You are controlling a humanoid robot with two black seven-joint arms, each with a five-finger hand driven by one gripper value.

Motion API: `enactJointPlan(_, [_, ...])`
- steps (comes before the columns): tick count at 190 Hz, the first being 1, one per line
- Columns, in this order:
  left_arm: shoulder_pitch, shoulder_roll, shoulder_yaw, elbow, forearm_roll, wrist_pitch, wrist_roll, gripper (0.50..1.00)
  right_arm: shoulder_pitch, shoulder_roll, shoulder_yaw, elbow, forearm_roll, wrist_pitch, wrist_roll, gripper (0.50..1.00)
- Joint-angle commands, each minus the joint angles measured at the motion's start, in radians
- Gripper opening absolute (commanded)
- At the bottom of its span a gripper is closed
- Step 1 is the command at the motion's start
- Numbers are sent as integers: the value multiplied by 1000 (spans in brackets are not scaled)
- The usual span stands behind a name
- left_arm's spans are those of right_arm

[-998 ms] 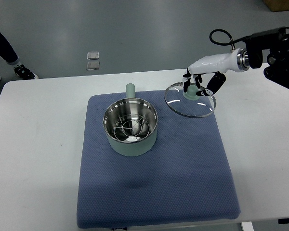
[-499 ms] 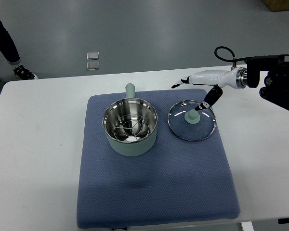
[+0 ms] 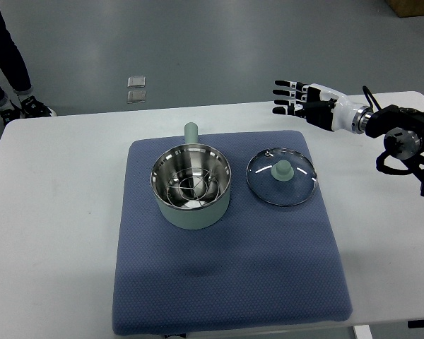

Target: Open lid and place right of pot

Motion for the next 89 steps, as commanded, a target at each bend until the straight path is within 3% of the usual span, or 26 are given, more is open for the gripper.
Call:
enactJointPlan(1, [2,0,0,0,0,0,0,1000,-11,5,2,-1,79,0,-5,934])
enactJointPlan(89, [2,0,0,0,0,0,0,1000,-37,28,63,-1,81,-2,8,938])
